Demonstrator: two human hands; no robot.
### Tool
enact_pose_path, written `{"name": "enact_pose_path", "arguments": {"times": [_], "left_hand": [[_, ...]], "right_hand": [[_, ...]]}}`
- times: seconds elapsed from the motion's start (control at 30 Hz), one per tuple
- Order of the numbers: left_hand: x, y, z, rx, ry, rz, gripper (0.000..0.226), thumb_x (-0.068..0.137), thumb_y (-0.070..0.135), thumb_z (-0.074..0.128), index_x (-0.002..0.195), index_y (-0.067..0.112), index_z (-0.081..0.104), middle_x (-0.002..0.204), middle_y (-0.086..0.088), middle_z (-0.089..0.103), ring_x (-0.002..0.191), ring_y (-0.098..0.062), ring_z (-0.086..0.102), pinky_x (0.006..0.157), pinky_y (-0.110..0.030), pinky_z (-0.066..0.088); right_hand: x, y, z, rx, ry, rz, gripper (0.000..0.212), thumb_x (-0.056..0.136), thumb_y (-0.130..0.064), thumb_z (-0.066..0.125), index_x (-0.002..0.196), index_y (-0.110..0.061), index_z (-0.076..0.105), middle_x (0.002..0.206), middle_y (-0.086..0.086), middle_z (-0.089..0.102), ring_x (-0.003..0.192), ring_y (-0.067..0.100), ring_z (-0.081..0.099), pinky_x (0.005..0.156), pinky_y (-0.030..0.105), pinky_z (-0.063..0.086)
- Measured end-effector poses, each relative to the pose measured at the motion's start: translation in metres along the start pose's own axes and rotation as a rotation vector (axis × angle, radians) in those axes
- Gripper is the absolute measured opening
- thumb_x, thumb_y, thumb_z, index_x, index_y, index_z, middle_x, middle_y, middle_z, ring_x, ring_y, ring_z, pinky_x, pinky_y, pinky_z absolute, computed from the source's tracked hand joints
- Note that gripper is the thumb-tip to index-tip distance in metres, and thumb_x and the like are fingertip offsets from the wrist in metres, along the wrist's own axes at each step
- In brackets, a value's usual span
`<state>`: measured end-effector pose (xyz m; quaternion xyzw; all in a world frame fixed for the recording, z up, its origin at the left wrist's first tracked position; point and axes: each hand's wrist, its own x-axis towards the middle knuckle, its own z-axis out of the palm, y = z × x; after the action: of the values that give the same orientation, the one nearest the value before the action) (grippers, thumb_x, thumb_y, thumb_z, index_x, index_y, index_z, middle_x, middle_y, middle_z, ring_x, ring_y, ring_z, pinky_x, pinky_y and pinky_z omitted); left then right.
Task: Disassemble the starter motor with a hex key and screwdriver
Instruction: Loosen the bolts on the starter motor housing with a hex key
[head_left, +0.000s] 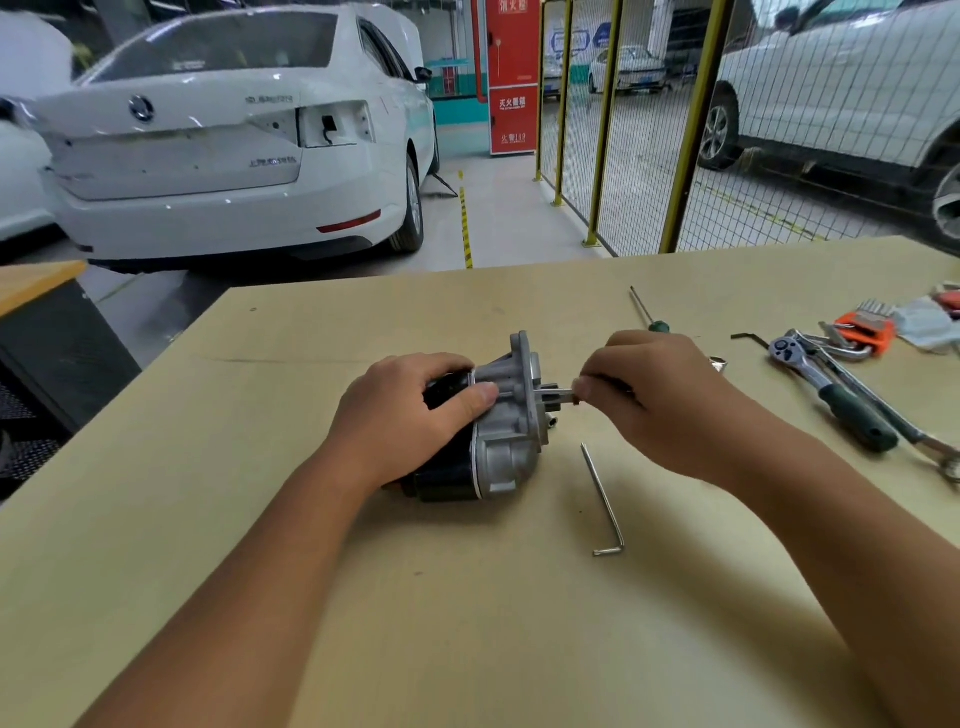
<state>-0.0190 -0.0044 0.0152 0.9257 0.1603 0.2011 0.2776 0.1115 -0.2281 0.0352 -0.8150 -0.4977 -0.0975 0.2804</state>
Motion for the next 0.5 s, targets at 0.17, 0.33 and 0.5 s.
{"name": "enact_pose_path", "arguments": {"times": [0.17,0.33,0.5], "left_hand": [[-0.0002,-0.0005,0.0001,0.008,-0.005,0.007,0.067,0.073,0.084,0.045,0.120,0.044,0.071,0.112,0.022,0.072,0.109,-0.011,0.064,0.095,-0.043,0.053],[0.0000,-0.0024,0.0002,0.008,-0.008,0.010,0.068,0.072,0.085,0.047,0.121,0.045,0.070,0.112,0.022,0.072,0.108,-0.010,0.064,0.095,-0.042,0.053],[0.0000,-0.0033,0.0009,-0.008,0.006,0.019,0.061,0.077,0.084,0.043,0.117,0.046,0.071,0.107,0.024,0.072,0.105,-0.008,0.065,0.093,-0.042,0.054]], "right_hand": [[-0.0009,-0.0029,-0.0013,-0.124,0.017,-0.008,0.020,0.097,-0.031,0.062,0.089,-0.016,0.074,0.084,-0.007,0.060,0.078,0.017,0.055,0.071,0.034,0.038],[-0.0027,-0.0077,-0.0033,-0.205,0.085,0.034,0.014,0.093,-0.041,0.065,0.087,-0.029,0.071,0.085,-0.015,0.061,0.084,0.012,0.052,0.079,0.036,0.034],[-0.0013,-0.0060,-0.0045,-0.079,0.063,0.055,0.011,0.088,-0.034,0.075,0.085,-0.024,0.076,0.080,-0.013,0.064,0.072,0.007,0.054,0.068,0.033,0.047]]}}
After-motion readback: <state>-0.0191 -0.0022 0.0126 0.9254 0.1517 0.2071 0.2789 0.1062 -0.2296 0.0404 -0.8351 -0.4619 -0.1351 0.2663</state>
